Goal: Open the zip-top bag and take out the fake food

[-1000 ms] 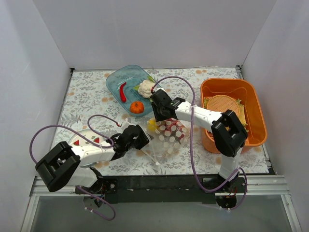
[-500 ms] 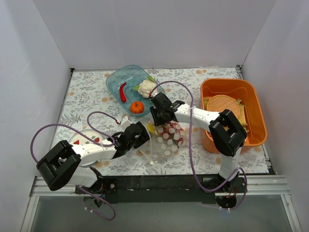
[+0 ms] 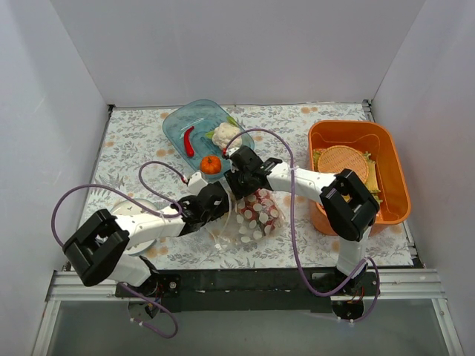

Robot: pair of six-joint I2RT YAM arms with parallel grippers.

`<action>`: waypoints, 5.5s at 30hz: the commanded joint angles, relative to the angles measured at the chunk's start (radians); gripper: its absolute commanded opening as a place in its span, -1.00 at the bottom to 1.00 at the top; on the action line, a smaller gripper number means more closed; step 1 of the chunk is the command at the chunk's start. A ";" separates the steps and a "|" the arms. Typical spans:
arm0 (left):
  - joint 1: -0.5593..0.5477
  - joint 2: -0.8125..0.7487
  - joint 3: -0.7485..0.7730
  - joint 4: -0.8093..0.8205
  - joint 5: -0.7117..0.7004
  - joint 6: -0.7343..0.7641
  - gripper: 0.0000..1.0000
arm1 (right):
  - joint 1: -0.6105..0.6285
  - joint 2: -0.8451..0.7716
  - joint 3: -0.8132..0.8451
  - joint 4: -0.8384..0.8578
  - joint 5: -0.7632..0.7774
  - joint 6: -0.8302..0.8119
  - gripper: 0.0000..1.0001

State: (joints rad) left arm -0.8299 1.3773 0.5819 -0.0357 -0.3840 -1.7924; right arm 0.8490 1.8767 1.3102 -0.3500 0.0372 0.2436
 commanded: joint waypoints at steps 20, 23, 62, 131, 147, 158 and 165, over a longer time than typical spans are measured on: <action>-0.005 0.065 0.128 -0.038 -0.159 0.211 -0.04 | 0.036 -0.047 -0.008 0.006 -0.045 -0.087 0.06; -0.005 0.043 0.124 -0.044 -0.116 0.225 -0.30 | 0.024 -0.034 0.003 -0.024 0.032 -0.064 0.06; 0.341 -0.327 0.301 -0.308 0.239 0.307 -0.32 | -0.071 -0.148 -0.058 0.045 0.104 0.088 0.03; 0.112 -0.178 -0.243 -0.036 0.336 -0.068 -1.00 | -0.094 -0.347 0.060 -0.161 0.194 0.071 -0.97; 0.060 -0.300 -0.198 0.020 0.416 0.008 -0.58 | -0.074 -0.280 0.087 -0.219 0.305 0.059 -0.39; 0.057 -0.212 -0.289 0.327 0.519 -0.050 -0.26 | -0.004 -0.455 -0.067 -0.247 0.310 0.126 0.04; 0.055 -0.135 -0.330 0.476 0.548 -0.076 -0.17 | 0.022 -0.548 -0.261 -0.147 0.271 0.189 0.11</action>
State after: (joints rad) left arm -0.7696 1.2205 0.2684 0.3046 0.1291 -1.8484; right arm 0.8734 1.3609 1.1084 -0.5758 0.3202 0.3859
